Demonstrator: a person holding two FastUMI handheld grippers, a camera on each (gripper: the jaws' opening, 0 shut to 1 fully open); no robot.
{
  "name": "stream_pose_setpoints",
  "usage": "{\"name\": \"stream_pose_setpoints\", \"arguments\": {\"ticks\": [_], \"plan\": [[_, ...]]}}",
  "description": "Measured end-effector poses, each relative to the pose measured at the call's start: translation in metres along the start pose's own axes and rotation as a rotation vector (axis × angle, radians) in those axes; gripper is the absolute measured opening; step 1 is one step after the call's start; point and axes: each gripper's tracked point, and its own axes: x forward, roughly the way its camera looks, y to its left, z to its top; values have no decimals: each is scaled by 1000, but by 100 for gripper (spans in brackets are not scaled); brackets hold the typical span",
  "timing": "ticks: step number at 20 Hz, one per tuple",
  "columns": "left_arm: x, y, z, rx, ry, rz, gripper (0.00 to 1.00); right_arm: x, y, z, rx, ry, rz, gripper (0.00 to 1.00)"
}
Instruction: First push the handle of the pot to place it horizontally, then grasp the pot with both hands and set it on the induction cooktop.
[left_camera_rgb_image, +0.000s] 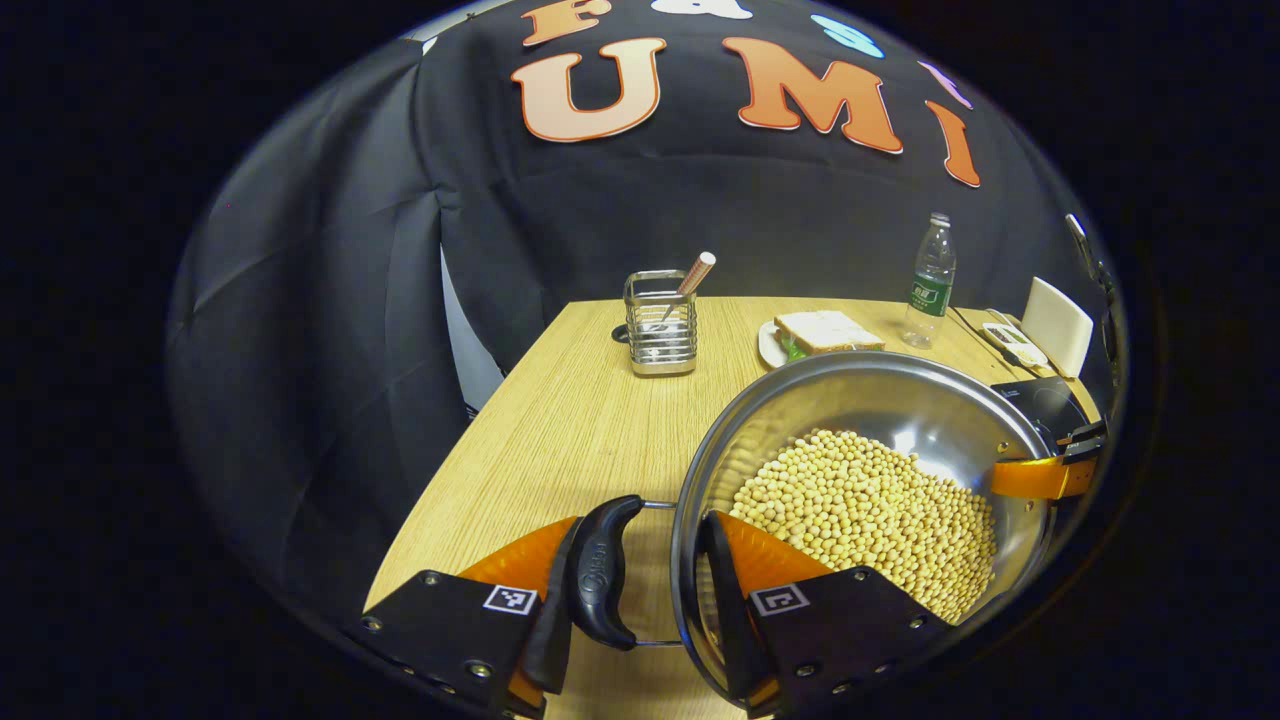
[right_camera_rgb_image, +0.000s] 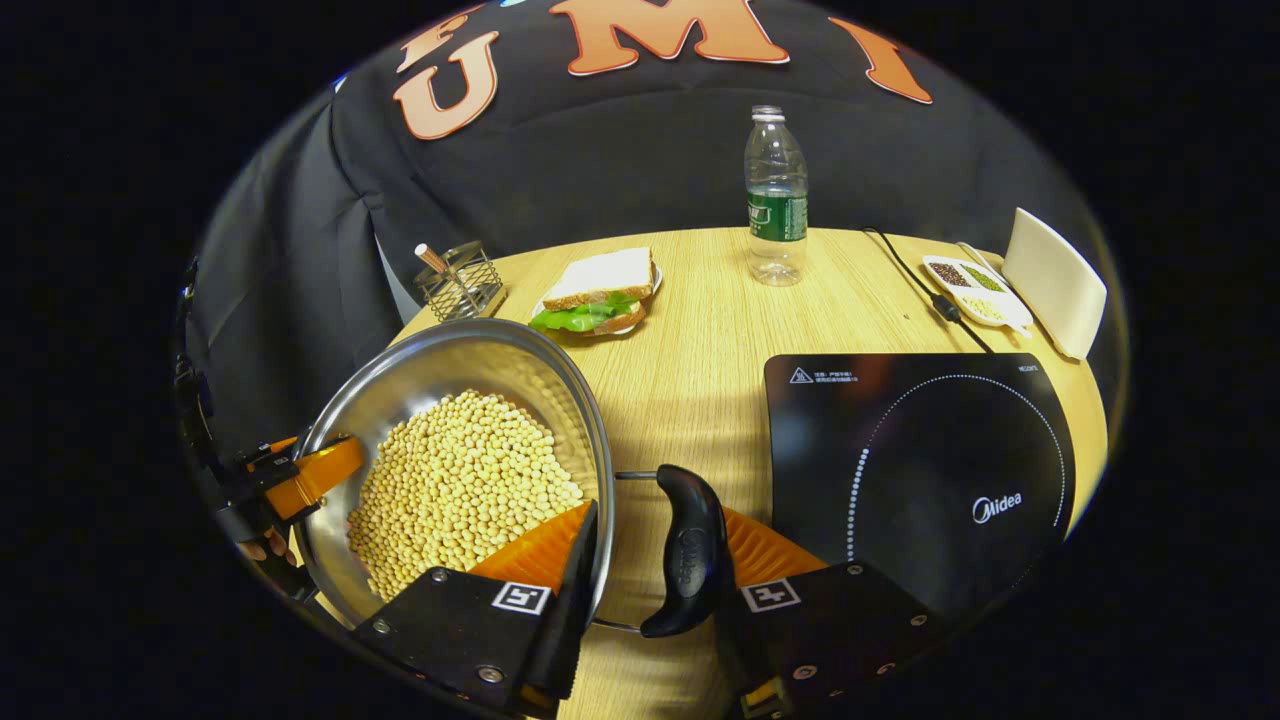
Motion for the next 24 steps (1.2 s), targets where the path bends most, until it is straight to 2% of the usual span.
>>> {"name": "stream_pose_setpoints", "arguments": {"ticks": [3, 5, 6, 7, 8, 9, 12, 22, 24], "plan": [[-5, 0, 10, 16, -36, 5, 59, -15, -7, 9, 8, -31, 6, 55], [-9, 4, 14, 23, -64, 4, 61, -25, -13, 14, 13, -52, 7, 55], [-10, 4, 13, 26, -71, 3, 61, -30, -17, 17, 16, -61, 8, 51], [-9, 4, 15, 30, -80, 0, 61, -35, -20, 19, 20, -68, 7, 51], [-10, 4, 14, 32, -86, -2, 61, -41, -23, 21, 23, -76, 8, 55], [-10, 4, 15, 35, -96, -5, 58, -46, -28, 22, 28, -85, 7, 55], [-9, 4, 14, 47, -112, -14, 61, -61, -42, 26, 42, -106, 4, 54], [0, -2, 18, 79, -159, -78, 61, -107, -114, 34, 94, -166, -49, 54], [1, -1, 17, 82, -170, -92, 58, -114, -132, 39, 105, -183, -62, 54]]}}
